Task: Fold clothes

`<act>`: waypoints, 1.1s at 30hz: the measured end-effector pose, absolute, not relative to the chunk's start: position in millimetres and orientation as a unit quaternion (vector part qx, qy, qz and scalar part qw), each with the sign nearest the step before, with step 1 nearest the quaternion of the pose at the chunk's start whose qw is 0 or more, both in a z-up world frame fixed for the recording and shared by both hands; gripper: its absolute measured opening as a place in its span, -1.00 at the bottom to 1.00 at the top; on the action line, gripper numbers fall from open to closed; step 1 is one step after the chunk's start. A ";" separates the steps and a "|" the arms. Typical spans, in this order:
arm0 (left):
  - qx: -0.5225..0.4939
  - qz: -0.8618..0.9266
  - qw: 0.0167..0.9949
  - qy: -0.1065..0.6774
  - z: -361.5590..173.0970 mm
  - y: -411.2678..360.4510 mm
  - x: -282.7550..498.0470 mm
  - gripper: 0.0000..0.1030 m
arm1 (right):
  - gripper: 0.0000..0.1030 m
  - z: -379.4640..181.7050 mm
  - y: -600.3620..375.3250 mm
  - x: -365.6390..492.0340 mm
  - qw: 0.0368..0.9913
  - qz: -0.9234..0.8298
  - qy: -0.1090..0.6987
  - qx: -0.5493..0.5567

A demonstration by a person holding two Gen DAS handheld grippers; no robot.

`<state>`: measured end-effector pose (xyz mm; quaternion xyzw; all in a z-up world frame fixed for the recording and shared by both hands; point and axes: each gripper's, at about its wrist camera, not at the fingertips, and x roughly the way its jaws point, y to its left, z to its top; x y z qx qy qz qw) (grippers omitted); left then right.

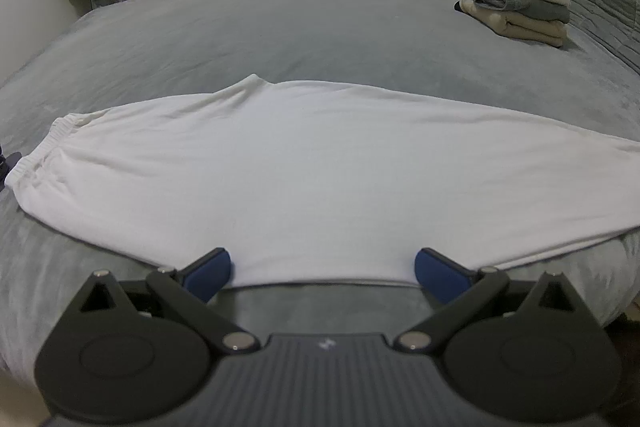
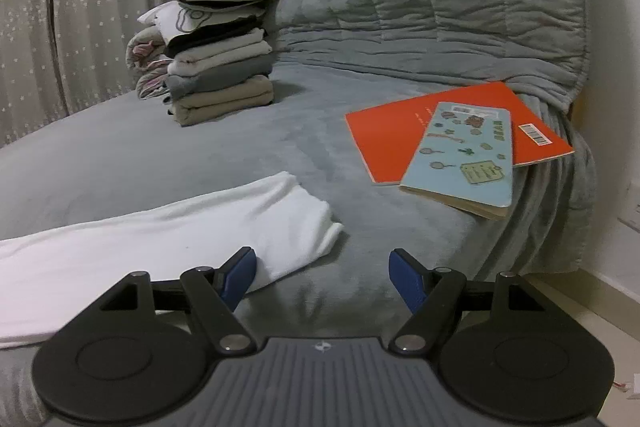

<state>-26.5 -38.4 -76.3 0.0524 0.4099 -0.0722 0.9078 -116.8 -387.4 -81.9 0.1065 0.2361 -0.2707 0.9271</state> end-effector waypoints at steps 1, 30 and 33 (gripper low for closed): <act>0.052 -0.072 0.908 0.410 -76.2 -39.5 -26.7 1.00 | 0.43 -81.3 -389.7 -117.3 0.926 -0.272 0.236 0.112; -0.034 -0.084 0.909 0.407 -68.0 -24.2 -30.2 0.99 | -0.07 -76.6 -398.9 -111.3 0.936 -0.224 0.207 0.175; -0.036 -0.086 0.909 0.407 -68.5 -22.9 -30.0 0.99 | -0.20 -83.5 -391.8 -101.8 0.937 -0.225 0.215 0.158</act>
